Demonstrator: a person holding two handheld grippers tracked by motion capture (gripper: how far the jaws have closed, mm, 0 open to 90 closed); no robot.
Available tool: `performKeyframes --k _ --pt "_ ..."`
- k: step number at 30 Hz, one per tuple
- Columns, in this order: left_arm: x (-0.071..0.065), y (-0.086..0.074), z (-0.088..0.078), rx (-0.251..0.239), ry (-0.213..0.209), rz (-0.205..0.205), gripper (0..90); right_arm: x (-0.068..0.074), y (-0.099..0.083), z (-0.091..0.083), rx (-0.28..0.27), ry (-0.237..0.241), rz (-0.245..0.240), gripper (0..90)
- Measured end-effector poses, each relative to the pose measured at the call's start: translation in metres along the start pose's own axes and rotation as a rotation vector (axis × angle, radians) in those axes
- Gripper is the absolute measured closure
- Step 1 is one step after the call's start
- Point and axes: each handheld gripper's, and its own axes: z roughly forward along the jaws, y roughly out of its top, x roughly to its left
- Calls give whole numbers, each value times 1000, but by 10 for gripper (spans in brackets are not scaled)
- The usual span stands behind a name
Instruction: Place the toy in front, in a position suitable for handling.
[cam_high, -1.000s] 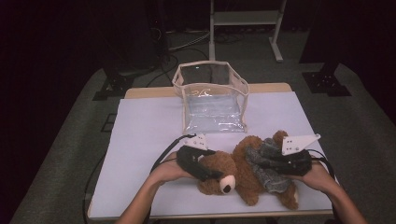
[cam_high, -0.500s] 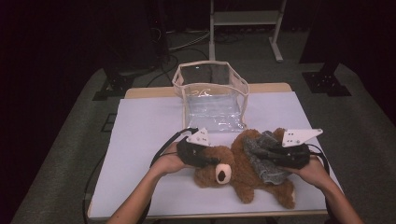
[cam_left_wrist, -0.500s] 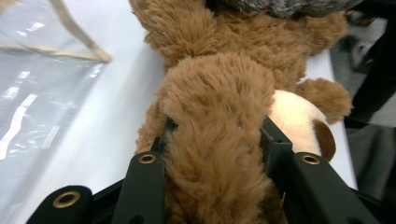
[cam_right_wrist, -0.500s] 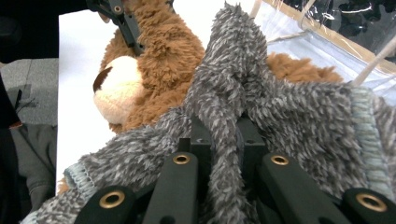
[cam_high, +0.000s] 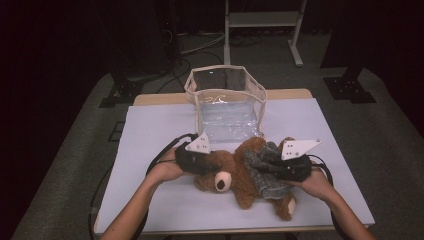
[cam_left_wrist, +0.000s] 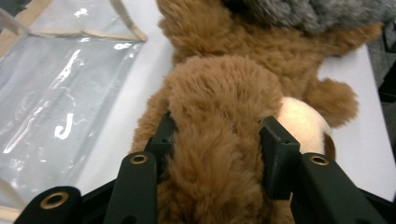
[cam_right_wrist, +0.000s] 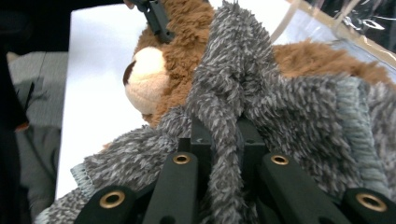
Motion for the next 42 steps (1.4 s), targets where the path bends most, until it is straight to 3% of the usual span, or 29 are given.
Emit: performKeyframes --k 6,11,13,16,21,24,30,35,39,42 --pt "-27 -11 -5 -50 40 53 564 -5 19 -25 5 -37 -42 806" --pt "-38 -14 -8 -63 46 75 560 -19 18 -32 6 -59 0 803" --pt "-40 -14 -8 -63 47 83 554 -21 15 -25 16 -27 17 803" --pt "-39 -13 -9 -58 39 81 528 -15 9 -12 59 7 1 804" --pt "-33 -5 -15 -64 19 55 416 -7 -1 -14 54 21 12 808" --pt "-30 2 -16 -64 4 49 402 -2 -8 -17 46 21 17 808" --pt "-35 2 -11 -37 -24 42 508 6 -12 -21 51 17 8 808" --pt "-40 -5 -4 -65 -32 30 559 14 13 -26 63 5 -74 808" --pt "-45 -4 -5 -56 -30 54 563 21 39 -13 63 21 -146 808" --pt "-45 -8 -6 -65 -29 48 565 17 45 -9 85 19 -161 808"
